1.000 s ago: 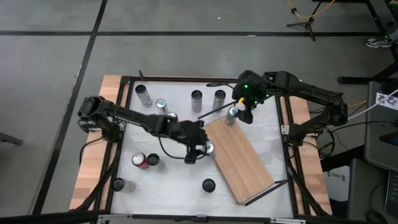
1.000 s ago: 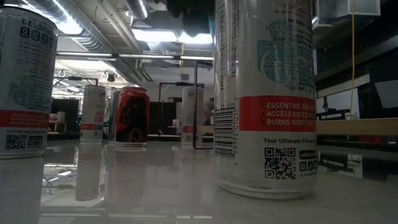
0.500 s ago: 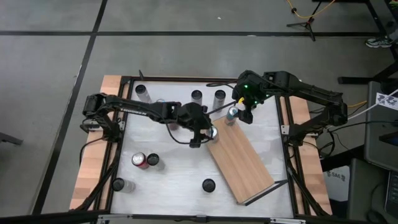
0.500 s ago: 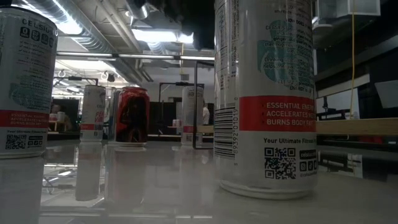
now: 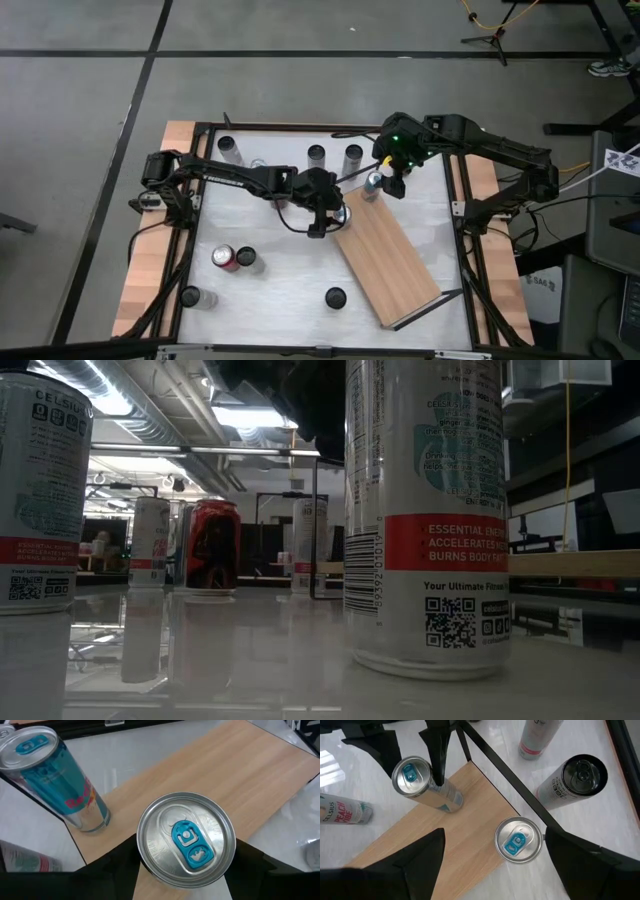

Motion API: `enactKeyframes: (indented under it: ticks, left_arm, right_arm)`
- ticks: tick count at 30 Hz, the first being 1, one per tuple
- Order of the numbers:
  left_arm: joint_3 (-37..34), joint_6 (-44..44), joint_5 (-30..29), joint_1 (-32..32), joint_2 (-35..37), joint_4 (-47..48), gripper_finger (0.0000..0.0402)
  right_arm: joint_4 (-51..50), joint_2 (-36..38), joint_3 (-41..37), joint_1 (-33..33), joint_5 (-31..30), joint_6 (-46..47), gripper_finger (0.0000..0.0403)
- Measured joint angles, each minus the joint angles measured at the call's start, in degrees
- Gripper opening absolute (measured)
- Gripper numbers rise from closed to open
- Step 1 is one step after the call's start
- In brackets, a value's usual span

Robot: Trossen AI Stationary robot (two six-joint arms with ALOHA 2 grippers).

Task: Place canned beverage on shelf
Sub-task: Put the blue soda can on the shelf aligned with the other blue soda can

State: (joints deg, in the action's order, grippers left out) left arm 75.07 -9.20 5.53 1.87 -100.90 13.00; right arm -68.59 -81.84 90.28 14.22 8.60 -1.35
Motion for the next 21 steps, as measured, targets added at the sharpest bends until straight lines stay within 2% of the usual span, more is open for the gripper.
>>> enactKeyframes:
  ticks: [6,21]
  left_arm:
    - [0.0,0.0,0.0,0.0,0.1,0.0,0.0254]
    - [-0.1,0.1,-2.1,0.0,0.2,-2.9,0.0256]
  right_arm:
    - [0.0,0.0,0.0,0.0,0.0,0.0,0.0335]
    - [0.0,0.0,0.0,0.0,0.0,0.0,0.0335]
